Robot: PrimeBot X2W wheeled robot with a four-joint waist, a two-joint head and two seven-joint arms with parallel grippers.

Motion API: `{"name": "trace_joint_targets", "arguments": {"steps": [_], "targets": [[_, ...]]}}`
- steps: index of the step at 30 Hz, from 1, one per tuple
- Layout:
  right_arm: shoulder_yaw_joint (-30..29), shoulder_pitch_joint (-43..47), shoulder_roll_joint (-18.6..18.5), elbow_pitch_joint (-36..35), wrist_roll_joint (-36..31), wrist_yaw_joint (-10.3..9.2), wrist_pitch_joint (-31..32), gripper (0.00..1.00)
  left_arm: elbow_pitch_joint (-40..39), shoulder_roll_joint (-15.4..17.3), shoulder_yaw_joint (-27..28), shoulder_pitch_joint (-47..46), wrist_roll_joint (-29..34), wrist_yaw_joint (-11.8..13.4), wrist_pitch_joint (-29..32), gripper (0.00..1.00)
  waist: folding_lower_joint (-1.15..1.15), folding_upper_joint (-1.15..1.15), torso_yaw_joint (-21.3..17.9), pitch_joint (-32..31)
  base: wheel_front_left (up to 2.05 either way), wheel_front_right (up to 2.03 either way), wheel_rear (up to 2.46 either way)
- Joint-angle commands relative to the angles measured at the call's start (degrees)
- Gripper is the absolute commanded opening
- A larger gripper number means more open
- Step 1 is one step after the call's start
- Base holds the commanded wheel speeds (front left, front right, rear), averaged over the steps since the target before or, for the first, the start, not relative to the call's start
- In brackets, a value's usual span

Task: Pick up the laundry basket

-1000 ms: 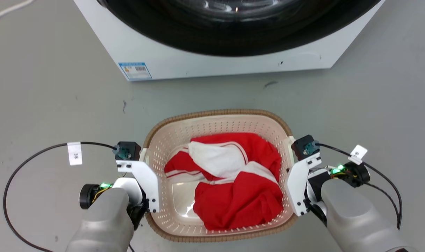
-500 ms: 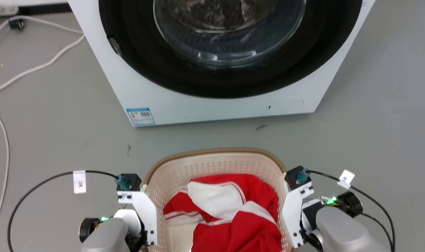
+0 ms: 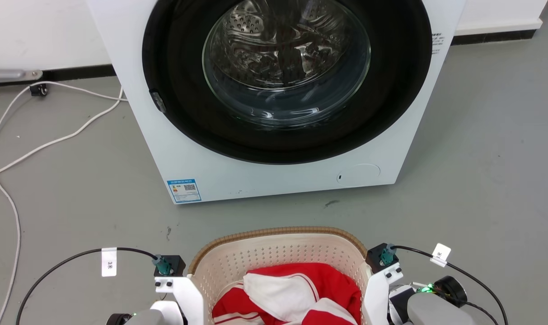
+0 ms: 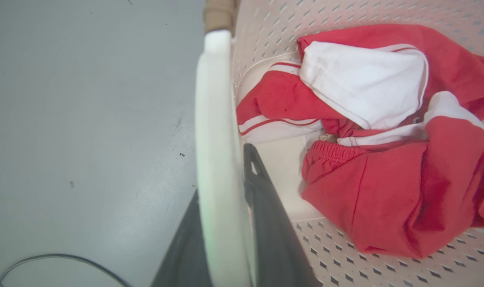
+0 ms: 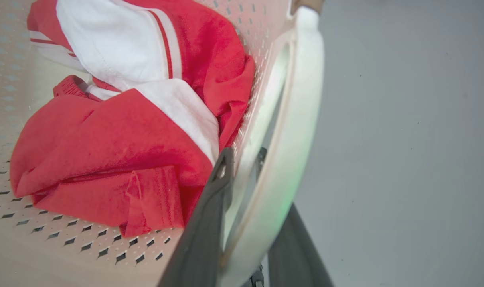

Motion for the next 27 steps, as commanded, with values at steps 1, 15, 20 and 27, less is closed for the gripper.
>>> {"name": "trace_joint_targets", "arguments": {"steps": [1,15,20,27], "targets": [[1.19,1.03,0.04,-0.66,0.78,0.2,0.32,0.0,-0.65,-0.06,-0.6,0.51,-0.41,-0.22,0.21,0.0,0.01,-0.01,0.0,-0.63,0.0,0.0,0.0],[6.92,1.63,-1.13,-0.77,6.92,0.2,1.4,0.0,-0.61,0.31,-3.94,1.32,-3.33,-0.22,1.21,0.0,0.01,-0.01,0.22,-2.45,0.0,0.0,0.0],[8.51,1.35,-1.28,-0.63,8.71,0.2,1.47,0.0,-0.52,0.47,-4.91,1.07,-4.36,-0.22,1.13,0.0,0.01,-0.01,0.3,-2.55,0.0,0.0,0.0],[10.29,1.14,-1.36,-0.32,10.55,0.2,1.1,0.0,-0.48,0.82,-5.98,0.8,-5.27,-0.22,1.05,0.0,0.01,-0.01,0.21,-2.52,0.0,0.0,0.0]]}}
